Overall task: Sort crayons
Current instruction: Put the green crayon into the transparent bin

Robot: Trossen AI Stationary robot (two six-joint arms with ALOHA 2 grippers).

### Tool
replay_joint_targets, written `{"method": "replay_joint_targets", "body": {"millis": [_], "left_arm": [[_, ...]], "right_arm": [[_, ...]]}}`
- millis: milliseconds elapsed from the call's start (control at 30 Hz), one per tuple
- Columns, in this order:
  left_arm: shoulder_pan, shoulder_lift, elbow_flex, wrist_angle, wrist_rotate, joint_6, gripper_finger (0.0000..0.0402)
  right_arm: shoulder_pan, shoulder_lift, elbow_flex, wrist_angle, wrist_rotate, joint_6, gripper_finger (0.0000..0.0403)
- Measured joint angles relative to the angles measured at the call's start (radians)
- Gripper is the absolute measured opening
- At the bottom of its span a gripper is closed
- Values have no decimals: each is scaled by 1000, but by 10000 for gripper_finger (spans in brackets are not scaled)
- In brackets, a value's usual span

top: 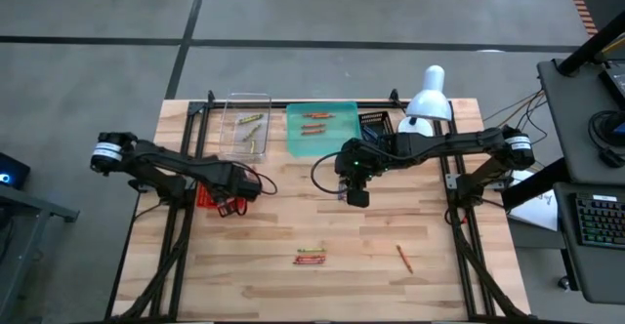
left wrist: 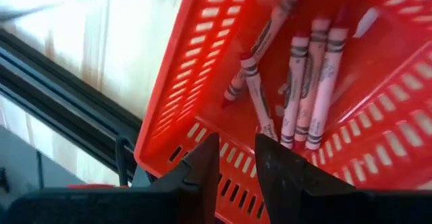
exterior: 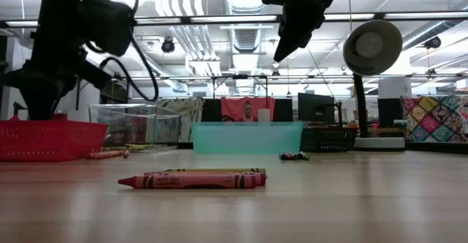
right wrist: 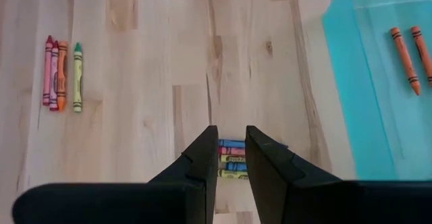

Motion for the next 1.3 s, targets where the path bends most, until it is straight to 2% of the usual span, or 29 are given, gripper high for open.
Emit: {"method": "replay_joint_targets", "body": {"millis": [133,300,400,633,833,1300], "left_arm": [[0,-47,28,5,-25,25,78],[0,-111,82,61,-118,96,78],[0,-155,97,180,-148,203,77],[0,-250,69,606,-147,570,69],[16,-271,66,785,-147,749,64],[178,-273,65,809,-148,929,63]], "right_arm": [[0,0,-11,34,0,32,66],[0,5,-13,79,0,91,66],[0,5,-16,109,0,141,66],[0,5,-37,170,24,281,66],[0,6,-81,175,51,436,66],[0,6,-264,163,42,910,66]]}}
